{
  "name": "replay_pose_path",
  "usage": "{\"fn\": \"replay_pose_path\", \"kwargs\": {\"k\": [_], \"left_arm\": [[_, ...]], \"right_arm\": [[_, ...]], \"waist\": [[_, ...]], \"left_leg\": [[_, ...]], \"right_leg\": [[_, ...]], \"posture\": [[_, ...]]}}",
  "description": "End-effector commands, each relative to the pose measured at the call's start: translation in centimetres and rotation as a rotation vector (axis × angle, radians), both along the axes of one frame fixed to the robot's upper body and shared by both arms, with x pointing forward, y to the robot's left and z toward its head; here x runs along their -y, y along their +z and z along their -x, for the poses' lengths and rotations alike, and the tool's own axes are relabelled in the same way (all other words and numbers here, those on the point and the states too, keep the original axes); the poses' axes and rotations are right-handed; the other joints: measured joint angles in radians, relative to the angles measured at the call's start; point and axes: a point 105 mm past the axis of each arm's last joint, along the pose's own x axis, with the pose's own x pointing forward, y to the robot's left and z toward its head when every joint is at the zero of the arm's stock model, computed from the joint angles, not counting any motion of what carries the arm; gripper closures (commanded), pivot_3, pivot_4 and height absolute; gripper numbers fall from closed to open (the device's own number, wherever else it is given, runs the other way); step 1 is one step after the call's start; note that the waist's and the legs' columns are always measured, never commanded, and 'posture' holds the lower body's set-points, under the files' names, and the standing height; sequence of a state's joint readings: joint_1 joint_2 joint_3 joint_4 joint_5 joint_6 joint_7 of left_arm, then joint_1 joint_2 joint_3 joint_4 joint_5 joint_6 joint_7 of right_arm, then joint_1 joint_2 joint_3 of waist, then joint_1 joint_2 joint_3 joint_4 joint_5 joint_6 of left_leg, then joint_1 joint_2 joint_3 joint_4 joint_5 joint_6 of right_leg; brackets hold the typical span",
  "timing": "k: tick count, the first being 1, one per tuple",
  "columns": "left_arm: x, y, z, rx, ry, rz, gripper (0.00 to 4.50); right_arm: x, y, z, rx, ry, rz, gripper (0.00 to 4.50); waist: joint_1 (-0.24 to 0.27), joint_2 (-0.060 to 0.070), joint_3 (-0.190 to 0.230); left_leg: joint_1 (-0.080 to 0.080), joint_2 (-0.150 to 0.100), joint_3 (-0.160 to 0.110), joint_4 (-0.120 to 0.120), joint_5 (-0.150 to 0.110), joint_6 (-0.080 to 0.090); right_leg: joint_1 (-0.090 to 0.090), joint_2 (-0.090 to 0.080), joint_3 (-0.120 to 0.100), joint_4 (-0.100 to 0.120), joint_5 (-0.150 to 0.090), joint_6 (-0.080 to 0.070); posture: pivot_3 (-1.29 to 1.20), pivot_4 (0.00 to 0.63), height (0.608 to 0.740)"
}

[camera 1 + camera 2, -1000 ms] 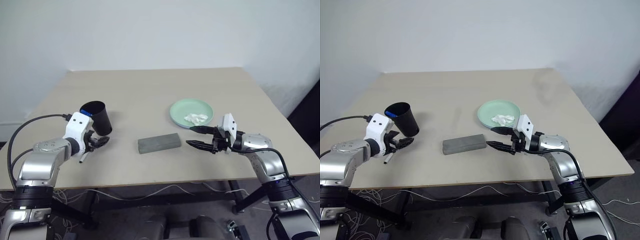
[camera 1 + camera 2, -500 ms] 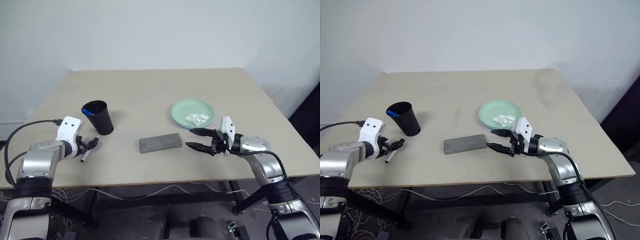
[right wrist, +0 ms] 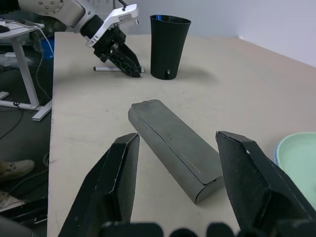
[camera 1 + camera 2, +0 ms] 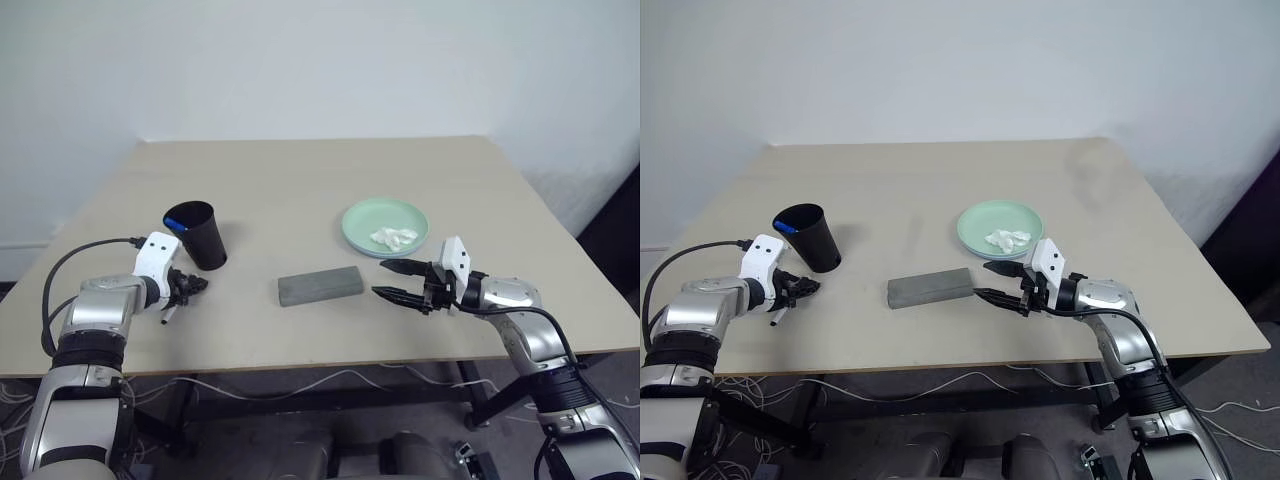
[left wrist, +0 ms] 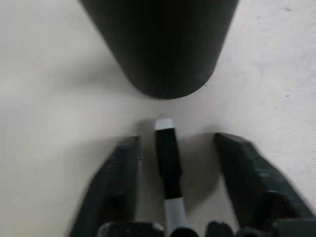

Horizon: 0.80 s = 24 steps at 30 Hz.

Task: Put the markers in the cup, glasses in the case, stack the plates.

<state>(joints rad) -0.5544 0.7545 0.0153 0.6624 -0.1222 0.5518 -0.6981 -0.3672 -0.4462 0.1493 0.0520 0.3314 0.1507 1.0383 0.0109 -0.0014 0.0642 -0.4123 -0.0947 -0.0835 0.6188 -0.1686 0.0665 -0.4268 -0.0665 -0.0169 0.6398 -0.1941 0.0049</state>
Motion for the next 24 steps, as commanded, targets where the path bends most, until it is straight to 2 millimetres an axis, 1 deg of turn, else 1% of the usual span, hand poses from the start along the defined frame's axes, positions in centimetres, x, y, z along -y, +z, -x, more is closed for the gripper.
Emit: {"fn": "replay_pose_path", "kwargs": {"k": [1, 4, 7, 9, 12, 14, 16, 19, 22, 24], "left_arm": [[-0.2, 0.5, -0.3, 0.012, -0.008, -0.034, 3.39], [-0.2, 0.4, -0.1, 0.010, -0.012, -0.035, 4.42], [-0.1, 0.6, 0.2, 0.012, -0.033, -0.048, 4.47], [0.6, 0.9, 0.3, 0.027, -0.072, -0.041, 4.47], [3.4, 2.0, 0.7, 0.073, -0.201, 0.015, 4.47], [6.1, 2.8, 1.4, 0.112, -0.334, 0.054, 4.47], [8.0, 3.9, 1.5, 0.183, -0.426, 0.057, 4.47], [10.4, 6.8, 0.5, 0.366, -0.480, 0.128, 4.47], [11.2, 9.2, -1.3, 0.533, -0.448, 0.149, 4.47], [11.5, 10.7, -2.3, 0.647, -0.436, 0.133, 4.47]], "right_arm": [[0.0, 1.5, 0.0, 0.071, -0.004, -0.009, 1.81], [0.0, 1.5, -0.1, 0.073, -0.006, -0.009, 1.81], [0.0, 1.5, -0.2, 0.074, -0.008, -0.008, 1.81], [0.0, 1.5, -0.2, 0.075, -0.008, -0.008, 1.81], [0.0, 1.4, -0.3, 0.076, -0.009, -0.006, 1.81], [-0.1, 1.4, -0.3, 0.076, -0.009, -0.006, 1.81], [-0.1, 1.4, -0.4, 0.077, -0.009, -0.005, 1.81], [-0.2, 1.5, -0.6, 0.081, -0.010, -0.003, 1.81], [-0.3, 1.5, -0.7, 0.085, -0.011, -0.003, 1.81], [-0.3, 1.5, -0.8, 0.088, -0.013, -0.003, 1.81]], "waist": [[0.000, 0.000, 0.000], [-0.001, 0.000, 0.000], [-0.001, 0.000, 0.000], [-0.001, 0.000, 0.000], [-0.001, 0.000, 0.000], [0.000, 0.000, 0.000], [0.001, 0.000, 0.000], [0.001, 0.000, 0.000], [0.000, 0.000, 0.000], [0.001, 0.000, 0.000]], "left_leg": [[0.000, 0.000, 0.000, 0.000, 0.000, 0.000], [0.000, 0.000, 0.000, 0.000, 0.000, 0.000], [0.000, 0.000, 0.000, 0.000, 0.000, 0.000], [0.000, 0.000, 0.000, 0.000, 0.000, 0.000], [0.000, 0.000, 0.000, 0.000, 0.000, 0.000], [-0.001, 0.000, 0.000, 0.000, 0.000, 0.000], [-0.001, 0.000, 0.000, 0.000, 0.000, 0.000], [-0.001, 0.000, 0.000, -0.001, 0.000, 0.000], [-0.001, 0.000, 0.000, -0.001, 0.000, 0.000], [-0.001, 0.000, 0.000, -0.001, 0.000, 0.000]], "right_leg": [[0.000, 0.000, 0.000, 0.000, 0.000, 0.000], [0.000, 0.000, 0.000, 0.000, 0.000, 0.000], [0.000, 0.000, -0.001, 0.000, 0.000, 0.000], [0.000, 0.000, 0.000, 0.000, 0.000, 0.000], [0.000, 0.000, 0.000, -0.002, 0.000, 0.000], [-0.001, 0.000, 0.000, -0.003, 0.000, 0.000], [0.000, -0.001, 0.000, -0.004, -0.001, 0.001], [0.000, -0.001, 0.000, -0.004, -0.001, 0.001], [0.001, -0.001, -0.001, -0.003, 0.000, 0.001], [0.001, -0.001, -0.001, -0.001, -0.001, 0.001]], "posture": [[0.00, 0.000, 0.737], [0.00, 0.000, 0.737], [0.00, 0.000, 0.737], [0.00, 0.000, 0.737], [0.00, 0.000, 0.737], [0.00, 0.000, 0.737], [0.00, 0.000, 0.737], [0.00, 0.000, 0.737], [0.00, 0.000, 0.737], [0.00, 0.000, 0.737]]}}
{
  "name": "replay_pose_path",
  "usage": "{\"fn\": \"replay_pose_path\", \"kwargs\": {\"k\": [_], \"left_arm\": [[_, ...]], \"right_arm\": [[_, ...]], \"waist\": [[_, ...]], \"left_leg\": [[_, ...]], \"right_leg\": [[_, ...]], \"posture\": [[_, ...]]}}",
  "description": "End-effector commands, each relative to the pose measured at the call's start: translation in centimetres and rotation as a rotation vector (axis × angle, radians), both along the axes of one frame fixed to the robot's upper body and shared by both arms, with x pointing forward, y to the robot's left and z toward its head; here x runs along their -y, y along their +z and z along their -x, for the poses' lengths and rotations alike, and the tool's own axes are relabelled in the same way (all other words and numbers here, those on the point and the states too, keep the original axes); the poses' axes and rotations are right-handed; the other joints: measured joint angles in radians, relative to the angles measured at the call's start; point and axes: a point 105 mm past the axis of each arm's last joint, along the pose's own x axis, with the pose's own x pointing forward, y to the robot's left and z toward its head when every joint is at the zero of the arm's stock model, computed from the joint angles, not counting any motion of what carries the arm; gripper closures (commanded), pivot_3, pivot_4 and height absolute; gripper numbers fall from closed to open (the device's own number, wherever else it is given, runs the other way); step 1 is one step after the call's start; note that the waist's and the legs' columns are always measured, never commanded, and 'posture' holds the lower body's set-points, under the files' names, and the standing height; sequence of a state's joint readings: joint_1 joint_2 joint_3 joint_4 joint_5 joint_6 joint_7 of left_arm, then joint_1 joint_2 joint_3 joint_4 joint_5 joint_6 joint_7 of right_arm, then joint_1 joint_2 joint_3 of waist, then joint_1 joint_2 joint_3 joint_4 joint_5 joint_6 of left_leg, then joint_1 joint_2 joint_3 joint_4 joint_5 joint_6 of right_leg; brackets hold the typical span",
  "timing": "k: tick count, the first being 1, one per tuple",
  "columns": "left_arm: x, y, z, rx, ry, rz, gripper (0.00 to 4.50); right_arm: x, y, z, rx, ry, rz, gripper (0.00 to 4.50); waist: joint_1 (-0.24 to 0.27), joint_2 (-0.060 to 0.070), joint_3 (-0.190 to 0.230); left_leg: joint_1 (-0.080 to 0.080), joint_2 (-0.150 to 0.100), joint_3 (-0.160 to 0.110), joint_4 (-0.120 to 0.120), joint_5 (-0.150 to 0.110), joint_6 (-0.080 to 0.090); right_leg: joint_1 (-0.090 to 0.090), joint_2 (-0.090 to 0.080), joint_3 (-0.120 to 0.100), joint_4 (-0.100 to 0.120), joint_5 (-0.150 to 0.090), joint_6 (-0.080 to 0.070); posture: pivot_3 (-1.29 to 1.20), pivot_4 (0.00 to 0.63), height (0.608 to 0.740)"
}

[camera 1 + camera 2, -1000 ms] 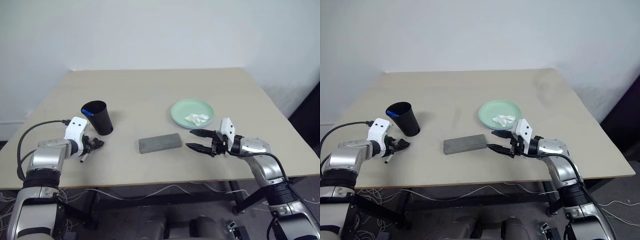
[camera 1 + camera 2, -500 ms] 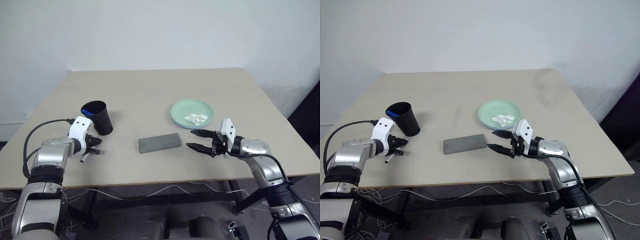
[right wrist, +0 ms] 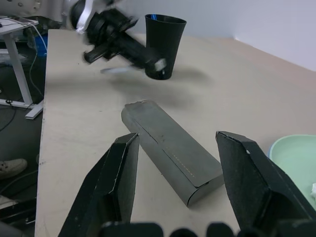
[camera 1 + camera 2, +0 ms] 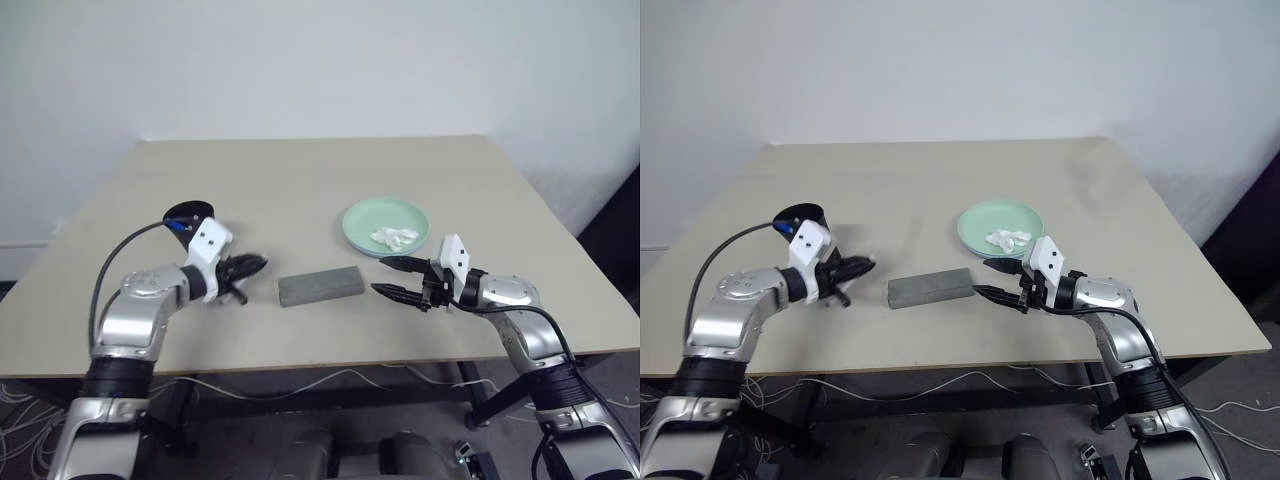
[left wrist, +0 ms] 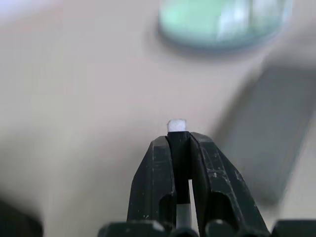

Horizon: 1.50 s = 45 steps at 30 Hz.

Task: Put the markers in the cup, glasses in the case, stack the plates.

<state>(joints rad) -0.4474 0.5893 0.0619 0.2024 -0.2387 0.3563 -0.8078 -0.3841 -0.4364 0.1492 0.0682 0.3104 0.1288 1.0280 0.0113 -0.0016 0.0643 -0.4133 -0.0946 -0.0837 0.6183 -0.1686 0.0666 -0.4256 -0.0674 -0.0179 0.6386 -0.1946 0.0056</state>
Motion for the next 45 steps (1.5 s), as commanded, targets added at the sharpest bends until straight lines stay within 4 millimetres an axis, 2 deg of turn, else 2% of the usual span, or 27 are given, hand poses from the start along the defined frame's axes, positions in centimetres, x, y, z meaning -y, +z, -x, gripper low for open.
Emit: {"fn": "replay_pose_path", "kwargs": {"k": [1, 4, 8, 12, 15, 20, 26, 31, 39, 45], "left_arm": [[-0.3, 4.8, -2.0, 0.256, 0.057, 0.025, 4.47], [-0.1, 6.6, -3.3, 0.373, 0.094, 0.049, 4.47], [-0.8, 9.4, -5.0, 0.550, 0.204, 0.067, 4.47], [-2.5, 11.6, -6.1, 0.681, 0.339, 0.064, 4.47], [-3.8, 12.4, -6.5, 0.735, 0.423, 0.051, 4.47], [-5.4, 12.6, -6.7, 0.779, 0.513, 0.007, 4.47], [-7.2, 10.9, -6.6, 0.759, 0.600, -0.053, 4.47], [-7.8, 9.7, -6.6, 0.724, 0.633, -0.050, 4.47], [-7.6, 8.2, -6.7, 0.681, 0.632, -0.038, 4.47], [-7.5, 7.7, -6.7, 0.665, 0.634, -0.016, 2.34]], "right_arm": [[-0.1, 1.3, -0.4, 0.062, -0.005, -0.008, 1.81], [0.0, 1.3, -0.5, 0.070, -0.016, -0.006, 1.81], [0.0, 1.9, -0.6, 0.092, -0.028, -0.022, 1.81], [0.0, 2.8, -0.5, 0.115, -0.030, -0.043, 1.81], [-0.1, 3.3, -0.5, 0.127, -0.031, -0.056, 1.81], [0.1, 3.4, -0.4, 0.132, -0.038, -0.055, 1.81], [0.2, 3.4, -0.4, 0.132, -0.045, -0.054, 1.81], [0.1, 3.5, -0.5, 0.131, -0.042, -0.055, 1.81], [-0.2, 3.6, -0.6, 0.131, -0.030, -0.053, 1.81], [-0.3, 3.6, -0.6, 0.131, -0.026, -0.053, 1.81]], "waist": [[0.000, 0.000, 0.000], [0.000, 0.000, 0.000], [0.000, 0.000, 0.000], [0.000, -0.001, 0.000], [0.000, -0.001, 0.000], [0.000, -0.001, 0.000], [0.001, -0.001, 0.000], [0.002, -0.001, -0.001], [0.002, -0.001, -0.001], [0.001, -0.001, -0.001]], "left_leg": [[0.000, 0.000, 0.000, 0.000, 0.000, 0.000], [0.001, 0.000, 0.000, 0.000, 0.000, 0.000], [0.001, 0.000, 0.001, 0.003, 0.000, 0.000], [0.000, -0.001, 0.001, 0.006, 0.000, 0.000], [0.001, -0.001, 0.001, 0.006, 0.000, 0.000], [0.001, -0.001, 0.001, 0.007, 0.000, 0.000], [0.000, -0.001, 0.001, 0.008, 0.000, 0.000], [0.000, -0.001, 0.001, 0.009, 0.000, 0.000], [0.000, -0.001, 0.000, 0.009, 0.000, 0.000], [0.000, -0.001, 0.000, 0.009, 0.000, 0.000]], "right_leg": [[0.000, 0.000, 0.000, 0.000, 0.000, 0.000], [0.000, 0.001, 0.000, 0.000, 0.000, 0.000], [0.000, 0.001, 0.000, 0.000, 0.002, 0.003], [0.001, 0.001, 0.000, 0.000, 0.002, 0.003], [0.001, 0.001, -0.001, 0.000, 0.002, 0.004], [0.002, 0.001, -0.002, 0.001, 0.002, 0.004], [0.002, 0.001, -0.006, 0.001, 0.002, 0.004], [0.002, 0.000, -0.008, 0.001, 0.003, 0.004], [0.002, 0.000, -0.008, 0.001, 0.003, 0.005], [0.002, 0.000, -0.008, 0.001, 0.003, 0.005]], "posture": [[0.00, 0.000, 0.737], [0.00, 0.000, 0.737], [0.00, 0.000, 0.737], [0.00, 0.000, 0.737], [0.00, 0.000, 0.737], [0.00, 0.000, 0.737], [0.00, 0.000, 0.737], [0.00, 0.000, 0.737], [0.00, 0.000, 0.737], [0.00, 0.000, 0.737]]}}
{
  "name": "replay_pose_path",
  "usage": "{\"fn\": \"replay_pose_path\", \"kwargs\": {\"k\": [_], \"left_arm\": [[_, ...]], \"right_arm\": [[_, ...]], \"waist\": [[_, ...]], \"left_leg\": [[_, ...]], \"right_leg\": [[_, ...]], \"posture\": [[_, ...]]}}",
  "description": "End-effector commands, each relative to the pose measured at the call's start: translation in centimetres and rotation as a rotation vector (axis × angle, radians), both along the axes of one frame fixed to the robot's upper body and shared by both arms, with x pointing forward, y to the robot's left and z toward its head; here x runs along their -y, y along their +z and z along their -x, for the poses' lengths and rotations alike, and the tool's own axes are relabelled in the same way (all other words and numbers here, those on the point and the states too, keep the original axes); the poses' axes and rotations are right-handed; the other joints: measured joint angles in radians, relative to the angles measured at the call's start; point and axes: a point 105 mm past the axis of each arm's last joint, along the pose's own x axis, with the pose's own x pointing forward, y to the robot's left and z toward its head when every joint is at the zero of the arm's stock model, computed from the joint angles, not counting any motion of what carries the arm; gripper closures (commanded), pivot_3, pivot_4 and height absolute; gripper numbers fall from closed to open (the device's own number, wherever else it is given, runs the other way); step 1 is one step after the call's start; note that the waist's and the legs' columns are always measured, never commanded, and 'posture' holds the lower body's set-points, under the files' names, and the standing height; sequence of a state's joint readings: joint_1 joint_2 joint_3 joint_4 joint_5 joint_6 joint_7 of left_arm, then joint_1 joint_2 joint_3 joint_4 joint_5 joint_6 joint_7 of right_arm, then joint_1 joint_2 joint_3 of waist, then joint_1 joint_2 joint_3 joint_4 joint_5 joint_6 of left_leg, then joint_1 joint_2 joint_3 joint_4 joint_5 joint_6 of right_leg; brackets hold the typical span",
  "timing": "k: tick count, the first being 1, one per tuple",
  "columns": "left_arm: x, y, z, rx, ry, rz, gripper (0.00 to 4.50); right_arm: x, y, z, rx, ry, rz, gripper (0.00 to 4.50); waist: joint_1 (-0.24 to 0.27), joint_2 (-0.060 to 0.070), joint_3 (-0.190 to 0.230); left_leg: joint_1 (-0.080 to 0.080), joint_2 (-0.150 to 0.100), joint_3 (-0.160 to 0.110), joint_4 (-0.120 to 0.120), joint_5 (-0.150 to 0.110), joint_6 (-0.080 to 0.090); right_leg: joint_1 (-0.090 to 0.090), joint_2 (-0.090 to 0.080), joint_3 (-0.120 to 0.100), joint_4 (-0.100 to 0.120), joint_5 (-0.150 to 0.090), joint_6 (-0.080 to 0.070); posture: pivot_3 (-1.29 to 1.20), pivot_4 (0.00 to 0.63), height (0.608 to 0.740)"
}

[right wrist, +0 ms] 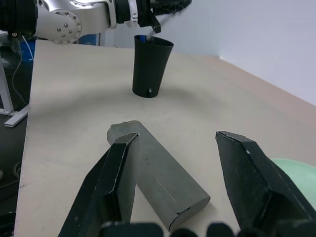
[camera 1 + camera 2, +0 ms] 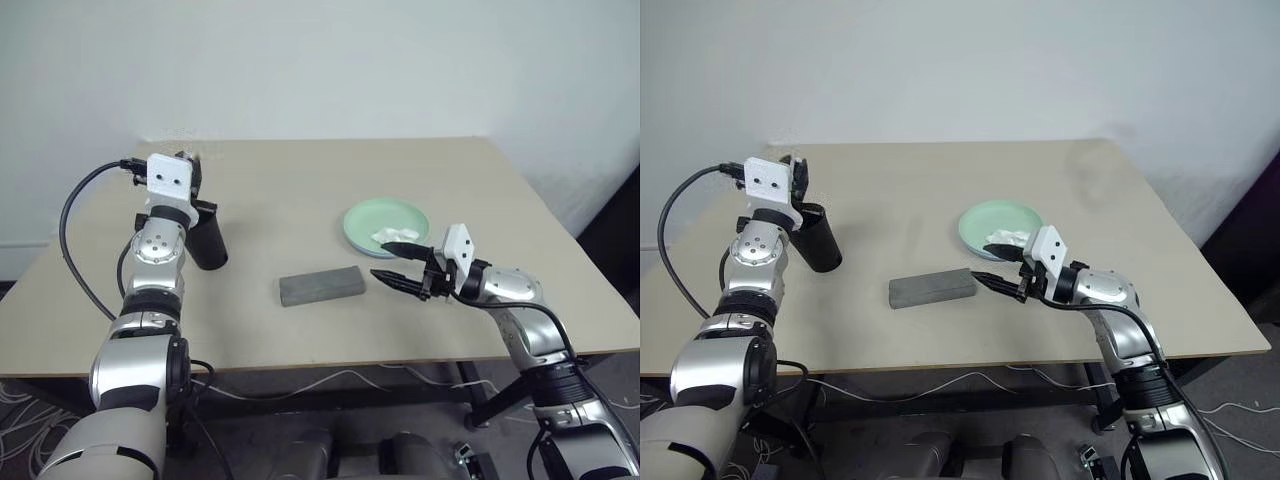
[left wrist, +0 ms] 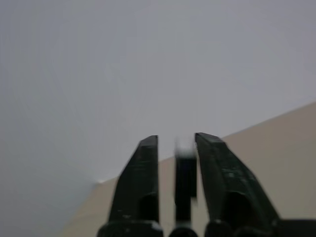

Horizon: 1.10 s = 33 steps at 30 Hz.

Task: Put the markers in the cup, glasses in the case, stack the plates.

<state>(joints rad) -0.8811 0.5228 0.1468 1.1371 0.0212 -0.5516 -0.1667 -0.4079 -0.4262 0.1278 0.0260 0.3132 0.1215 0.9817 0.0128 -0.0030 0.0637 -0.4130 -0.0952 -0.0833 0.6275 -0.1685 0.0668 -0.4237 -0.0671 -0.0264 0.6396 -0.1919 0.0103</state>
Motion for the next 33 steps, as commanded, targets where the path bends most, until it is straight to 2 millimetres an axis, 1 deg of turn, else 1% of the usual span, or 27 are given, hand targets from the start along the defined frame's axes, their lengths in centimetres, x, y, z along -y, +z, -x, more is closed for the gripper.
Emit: {"fn": "replay_pose_path", "kwargs": {"k": [1, 5, 6, 10, 13, 15, 17, 20, 23, 25, 27, 29, 32, 33], "left_arm": [[-0.2, 1.4, 0.2, 0.058, 0.004, 0.016, 2.06], [-0.3, 1.5, 0.2, 0.062, 0.004, 0.026, 0.57], [-0.3, 1.5, 0.2, 0.063, 0.002, 0.028, 0.27], [-0.1, 1.9, 0.1, 0.074, -0.011, 0.036, 0.27], [0.7, 2.3, 0.0, 0.074, -0.077, 0.062, 0.27], [1.5, 2.7, 0.1, 0.075, -0.159, 0.100, 0.27], [2.8, 3.1, 0.4, 0.065, -0.288, 0.141, 0.27], [4.7, 2.8, 1.8, 0.006, -0.485, 0.167, 0.27], [6.5, 1.3, 4.1, -0.104, -0.649, 0.163, 0.27], [7.1, 0.1, 5.5, -0.168, -0.695, 0.144, 0.27], [7.0, -1.5, 6.7, -0.225, -0.689, 0.127, 0.27], [6.7, -2.5, 7.4, -0.260, -0.677, 0.128, 0.27], [6.4, -4.1, 8.5, -0.301, -0.651, 0.131, 0.27], [5.7, -4.9, 8.8, -0.313, -0.620, 0.142, 0.27]], "right_arm": [[-0.1, 1.5, -0.1, 0.051, 0.006, -0.019, 1.81], [-0.1, 1.4, -0.1, 0.051, 0.006, -0.017, 1.81], [-0.1, 1.4, -0.1, 0.051, 0.006, -0.017, 1.81], [-0.1, 1.4, -0.1, 0.052, 0.005, -0.018, 1.81], [0.0, 1.4, -0.1, 0.052, 0.004, -0.017, 1.81], [0.0, 1.3, 0.0, 0.050, 0.003, -0.016, 1.81], [0.1, 1.1, -0.1, 0.048, -0.005, -0.014, 1.81], [0.6, 0.5, -0.5, 0.035, -0.044, -0.007, 1.81], [1.0, -0.1, -0.9, 0.026, -0.082, 0.006, 1.81], [1.4, -0.5, -1.1, 0.021, -0.106, 0.012, 1.81], [1.9, -0.9, -1.4, 0.012, -0.130, 0.018, 1.81], [2.3, -1.2, -1.5, 0.004, -0.147, 0.027, 1.81], [3.8, -1.9, -1.6, -0.017, -0.180, 0.044, 1.81], [4.4, -2.3, -1.6, -0.034, -0.196, 0.051, 1.81]], "waist": [[0.000, 0.000, 0.000], [0.000, 0.000, 0.000], [0.000, 0.000, 0.000], [0.000, 0.000, 0.000], [0.000, 0.000, 0.000], [0.000, 0.000, 0.000], [-0.001, 0.000, 0.000], [-0.004, 0.000, 0.000], [-0.014, 0.000, 0.000], [-0.015, 0.001, 0.000], [-0.013, 0.001, 0.000], [-0.012, 0.001, 0.000], [-0.007, 0.002, 0.000], [-0.004, 0.002, 0.000]], "left_leg": [[0.000, 0.000, 0.000, 0.000, 0.000, 0.000], [0.000, 0.000, 0.000, 0.000, 0.000, 0.000], [0.000, 0.000, 0.000, 0.000, 0.000, 0.000], [0.000, 0.000, 0.000, 0.000, 0.000, 0.000], [0.000, 0.000, 0.000, 0.000, 0.000, 0.000], [0.000, 0.000, 0.000, 0.000, 0.000, 0.000], [0.000, 0.000, 0.000, 0.000, 0.000, 0.000], [-0.001, 0.000, 0.000, 0.001, 0.000, 0.000], [0.000, 0.000, 0.000, 0.000, 0.000, 0.000], [0.000, 0.000, 0.000, 0.000, 0.000, 0.000], [0.000, 0.000, 0.000, -0.001, 0.000, 0.000], [0.001, 0.000, 0.000, -0.001, 0.000, 0.000], [0.001, 0.001, 0.000, -0.001, 0.000, 0.000], [0.001, 0.001, 0.000, -0.001, 0.000, 0.000]], "right_leg": [[0.000, 0.000, 0.000, 0.000, 0.000, 0.000], [0.000, 0.000, 0.000, 0.000, 0.000, 0.000], [0.000, 0.000, 0.000, 0.000, 0.000, 0.000], [0.000, 0.000, 0.000, 0.000, 0.000, 0.000], [0.000, 0.000, 0.000, 0.000, 0.000, 0.000], [0.000, 0.000, 0.000, 0.000, 0.000, 0.000], [0.000, 0.000, -0.001, 0.000, 0.000, 0.000], [0.000, 0.000, 0.000, 0.000, 0.000, 0.000], [0.000, 0.000, 0.002, 0.000, 0.000, 0.000], [-0.001, 0.001, 0.005, 0.000, 0.000, 0.000], [-0.001, 0.002, 0.008, 0.001, 0.000, -0.001], [-0.001, 0.002, 0.009, 0.001, 0.000, -0.002], [0.000, 0.002, 0.009, 0.001, -0.001, -0.005], [0.000, 0.002, 0.009, 0.001, -0.001, -0.005]], "posture": [[0.00, 0.000, 0.737], [0.00, 0.000, 0.737], [0.00, 0.000, 0.737], [0.00, 0.000, 0.737], [0.00, 0.000, 0.737], [0.00, 0.000, 0.737], [0.00, 0.000, 0.737], [0.00, 0.000, 0.737], [0.00, 0.000, 0.737], [0.00, 0.000, 0.737], [0.00, 0.000, 0.737], [0.00, 0.000, 0.737], [0.00, 0.000, 0.737], [0.00, 0.000, 0.737]]}}
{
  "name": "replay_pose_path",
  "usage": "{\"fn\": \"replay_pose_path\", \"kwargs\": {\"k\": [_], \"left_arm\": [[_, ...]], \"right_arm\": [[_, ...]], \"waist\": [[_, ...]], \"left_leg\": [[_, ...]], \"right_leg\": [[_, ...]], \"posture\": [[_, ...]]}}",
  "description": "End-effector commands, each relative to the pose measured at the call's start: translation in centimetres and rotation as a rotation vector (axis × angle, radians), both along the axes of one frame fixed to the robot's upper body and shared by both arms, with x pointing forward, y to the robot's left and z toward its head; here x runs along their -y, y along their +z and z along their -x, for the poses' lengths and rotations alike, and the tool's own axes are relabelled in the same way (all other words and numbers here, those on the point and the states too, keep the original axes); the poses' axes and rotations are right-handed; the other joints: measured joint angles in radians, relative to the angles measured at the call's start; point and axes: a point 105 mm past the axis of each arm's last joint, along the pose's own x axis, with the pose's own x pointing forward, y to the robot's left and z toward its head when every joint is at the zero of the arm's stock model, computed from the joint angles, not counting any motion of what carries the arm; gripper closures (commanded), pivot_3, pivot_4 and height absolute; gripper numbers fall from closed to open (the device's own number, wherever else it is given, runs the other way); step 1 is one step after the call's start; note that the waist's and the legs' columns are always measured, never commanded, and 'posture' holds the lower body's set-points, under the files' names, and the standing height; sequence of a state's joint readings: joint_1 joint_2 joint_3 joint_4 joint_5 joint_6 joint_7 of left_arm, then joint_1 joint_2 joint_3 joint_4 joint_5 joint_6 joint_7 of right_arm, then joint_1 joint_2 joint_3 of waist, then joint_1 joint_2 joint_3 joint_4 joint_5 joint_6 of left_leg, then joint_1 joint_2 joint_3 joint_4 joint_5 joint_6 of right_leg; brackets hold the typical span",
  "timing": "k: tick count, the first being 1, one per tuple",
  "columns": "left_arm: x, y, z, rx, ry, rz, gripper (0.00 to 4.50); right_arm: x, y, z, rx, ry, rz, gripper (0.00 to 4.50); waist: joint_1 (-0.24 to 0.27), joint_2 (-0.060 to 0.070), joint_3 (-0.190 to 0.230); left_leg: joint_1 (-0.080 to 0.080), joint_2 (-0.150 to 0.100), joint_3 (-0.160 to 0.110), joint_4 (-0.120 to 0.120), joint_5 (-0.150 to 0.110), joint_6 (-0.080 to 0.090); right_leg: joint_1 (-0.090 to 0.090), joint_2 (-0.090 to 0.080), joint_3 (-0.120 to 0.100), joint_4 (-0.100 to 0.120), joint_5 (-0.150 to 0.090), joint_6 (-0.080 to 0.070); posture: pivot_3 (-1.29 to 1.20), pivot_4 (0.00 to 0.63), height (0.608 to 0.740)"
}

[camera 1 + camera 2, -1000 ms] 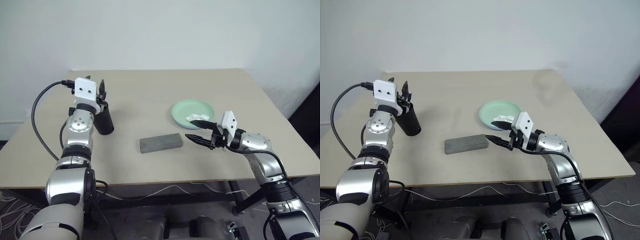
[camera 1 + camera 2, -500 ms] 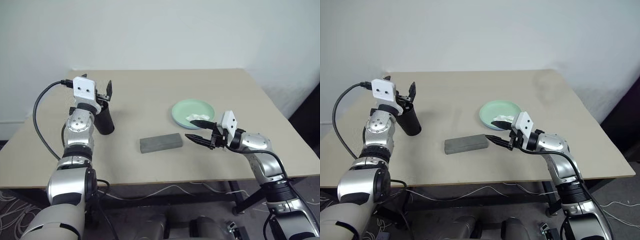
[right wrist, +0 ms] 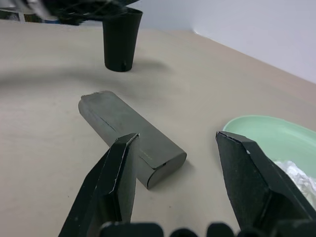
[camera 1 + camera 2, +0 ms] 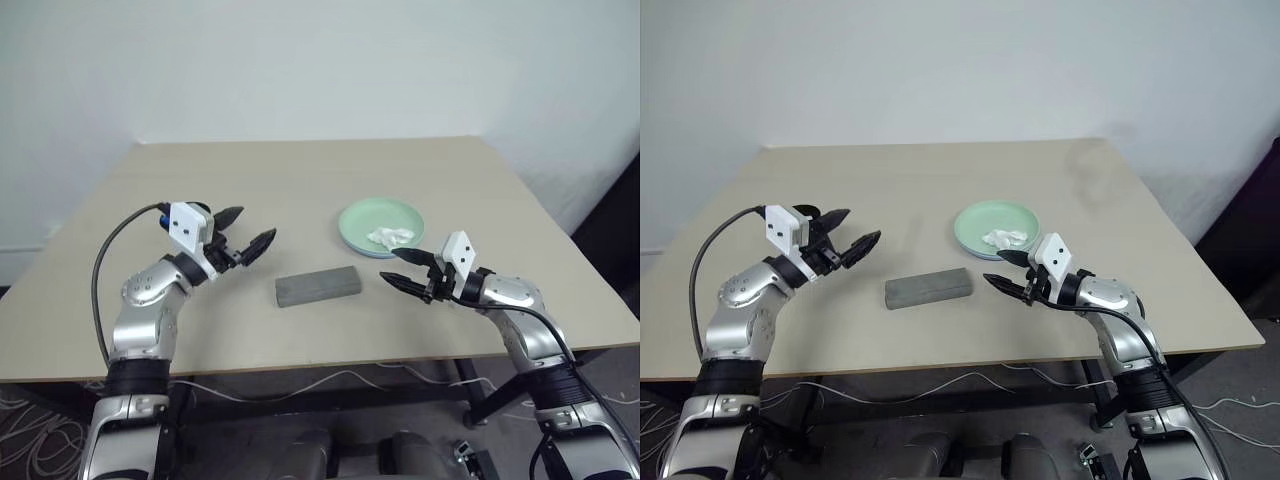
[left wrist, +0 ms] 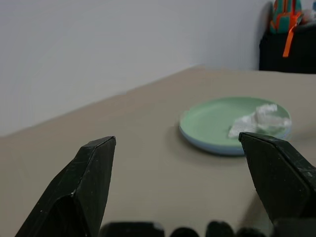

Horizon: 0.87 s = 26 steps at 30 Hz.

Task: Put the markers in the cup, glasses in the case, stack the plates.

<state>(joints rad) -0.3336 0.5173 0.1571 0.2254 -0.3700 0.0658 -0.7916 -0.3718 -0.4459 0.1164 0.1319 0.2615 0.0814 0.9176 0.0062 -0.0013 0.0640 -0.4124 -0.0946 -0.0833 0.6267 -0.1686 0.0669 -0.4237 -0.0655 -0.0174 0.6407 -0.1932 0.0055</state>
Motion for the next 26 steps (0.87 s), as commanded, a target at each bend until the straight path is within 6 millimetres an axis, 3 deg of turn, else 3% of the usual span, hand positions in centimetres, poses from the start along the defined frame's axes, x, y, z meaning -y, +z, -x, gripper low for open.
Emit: {"fn": "replay_pose_path", "kwargs": {"k": [1, 11, 26], "left_arm": [[-1.3, 0.0, 0.7, 0.027, 0.062, -0.015, 0.27], [-2.2, -3.3, 1.3, -0.024, 0.150, -0.023, 0.27], [-1.1, -4.8, 1.7, -0.049, 0.152, 0.001, 0.27]], "right_arm": [[2.6, 0.4, -0.3, 0.017, -0.067, 0.008, 1.81], [7.5, -1.2, -0.6, -0.073, -0.164, 0.029, 1.81], [7.1, -1.5, -0.1, -0.095, -0.177, 0.011, 1.81]], "waist": [[0.004, 0.000, 0.000], [0.005, 0.001, 0.000], [0.005, 0.001, 0.000]], "left_leg": [[0.000, 0.000, 0.000, 0.000, 0.000, 0.000], [-0.002, 0.000, 0.000, -0.001, 0.000, 0.000], [-0.003, 0.000, 0.000, -0.001, 0.000, 0.000]], "right_leg": [[0.000, 0.000, 0.000, 0.000, 0.000, 0.000], [0.000, -0.001, 0.000, 0.000, 0.000, 0.000], [0.000, -0.002, 0.000, -0.001, 0.000, 0.000]], "posture": [[0.00, 0.000, 0.737], [0.00, 0.000, 0.737], [0.00, 0.000, 0.737]]}}
